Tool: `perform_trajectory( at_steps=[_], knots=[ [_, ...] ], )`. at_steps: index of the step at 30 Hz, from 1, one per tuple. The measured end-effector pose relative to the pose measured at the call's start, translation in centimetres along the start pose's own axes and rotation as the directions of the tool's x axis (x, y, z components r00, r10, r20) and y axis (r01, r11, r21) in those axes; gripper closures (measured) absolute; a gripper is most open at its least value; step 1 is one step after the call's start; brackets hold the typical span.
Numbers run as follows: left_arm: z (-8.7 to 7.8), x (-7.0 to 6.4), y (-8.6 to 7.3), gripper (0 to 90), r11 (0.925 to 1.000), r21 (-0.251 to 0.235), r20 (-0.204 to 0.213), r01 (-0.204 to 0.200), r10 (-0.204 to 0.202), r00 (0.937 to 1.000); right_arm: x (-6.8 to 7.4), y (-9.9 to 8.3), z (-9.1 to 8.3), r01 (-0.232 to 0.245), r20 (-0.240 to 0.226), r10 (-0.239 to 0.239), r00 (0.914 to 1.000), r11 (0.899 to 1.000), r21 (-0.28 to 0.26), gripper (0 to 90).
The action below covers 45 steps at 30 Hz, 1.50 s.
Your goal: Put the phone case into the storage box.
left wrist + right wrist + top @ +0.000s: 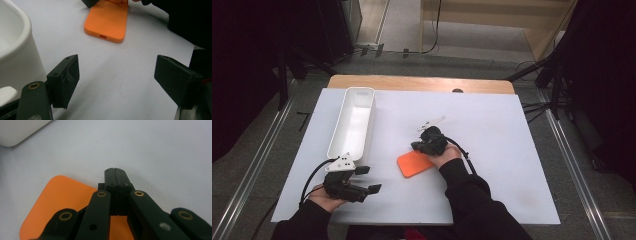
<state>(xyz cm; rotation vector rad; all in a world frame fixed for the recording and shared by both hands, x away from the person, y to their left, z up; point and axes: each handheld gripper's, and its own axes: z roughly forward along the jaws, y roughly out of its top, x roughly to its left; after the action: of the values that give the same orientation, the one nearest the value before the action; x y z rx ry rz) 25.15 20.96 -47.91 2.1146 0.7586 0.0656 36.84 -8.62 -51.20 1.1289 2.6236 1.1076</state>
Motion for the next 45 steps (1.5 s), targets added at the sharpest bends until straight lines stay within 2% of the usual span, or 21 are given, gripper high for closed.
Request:
perform_trajectory(
  at_steps=[5,10,11,13,18,20,29,35,41,45],
  knots=[
    [0.0,0.0,0.0,20.2,1.0000,0.002,0.000,0.003,-0.003,1.0000,0.1,-0.5,-0.5,0.006,0.000,-0.006,1.0000,1.000,0.004,88.0],
    [0.1,0.0,0.0,20.2,1.0000,0.006,0.005,0.003,-0.003,1.0000,0.0,-0.8,-0.6,-0.014,-0.002,0.014,0.9999,1.000,-0.005,86.7],
    [0.1,0.0,0.0,20.2,1.0000,0.006,0.005,0.003,-0.003,1.0000,-0.1,-0.8,-0.7,-0.025,-0.011,0.024,0.9996,1.000,-0.009,79.1],
    [0.1,0.0,0.0,20.2,1.0000,0.007,0.006,0.002,-0.002,1.0000,-0.2,-0.8,-0.9,-0.035,-0.022,0.035,0.9991,0.999,-0.020,77.8],
    [0.1,0.0,0.0,20.2,1.0000,0.006,0.011,0.002,-0.002,0.9999,-0.4,-0.4,-2.3,-0.069,-0.032,0.068,0.9972,0.997,-0.030,63.4],
    [0.0,0.0,0.0,20.2,1.0000,0.003,0.013,0.000,0.000,0.9999,-0.5,-0.3,-2.9,-0.059,-0.027,0.058,0.9979,0.998,-0.033,58.1],
    [0.1,0.1,0.0,20.2,1.0000,0.005,0.024,0.002,-0.002,0.9997,-0.6,-0.1,-4.8,-0.038,-0.072,0.033,0.9969,0.997,-0.063,41.6],
    [0.0,0.3,0.0,20.2,1.0000,0.002,0.021,0.008,-0.008,0.9997,0.0,-0.4,-5.7,-0.014,-0.089,0.010,0.9959,0.999,-0.044,37.2],
    [0.2,0.2,0.1,20.2,1.0000,0.010,0.019,0.002,-0.002,0.9998,0.6,-1.1,-7.0,0.006,-0.122,-0.014,0.9925,0.998,-0.068,33.3],
    [0.3,0.2,0.1,20.2,0.9999,0.011,0.019,0.002,-0.002,0.9998,0.7,-1.7,-8.0,-0.002,-0.137,-0.009,0.9906,0.997,-0.079,31.4]
  ],
)
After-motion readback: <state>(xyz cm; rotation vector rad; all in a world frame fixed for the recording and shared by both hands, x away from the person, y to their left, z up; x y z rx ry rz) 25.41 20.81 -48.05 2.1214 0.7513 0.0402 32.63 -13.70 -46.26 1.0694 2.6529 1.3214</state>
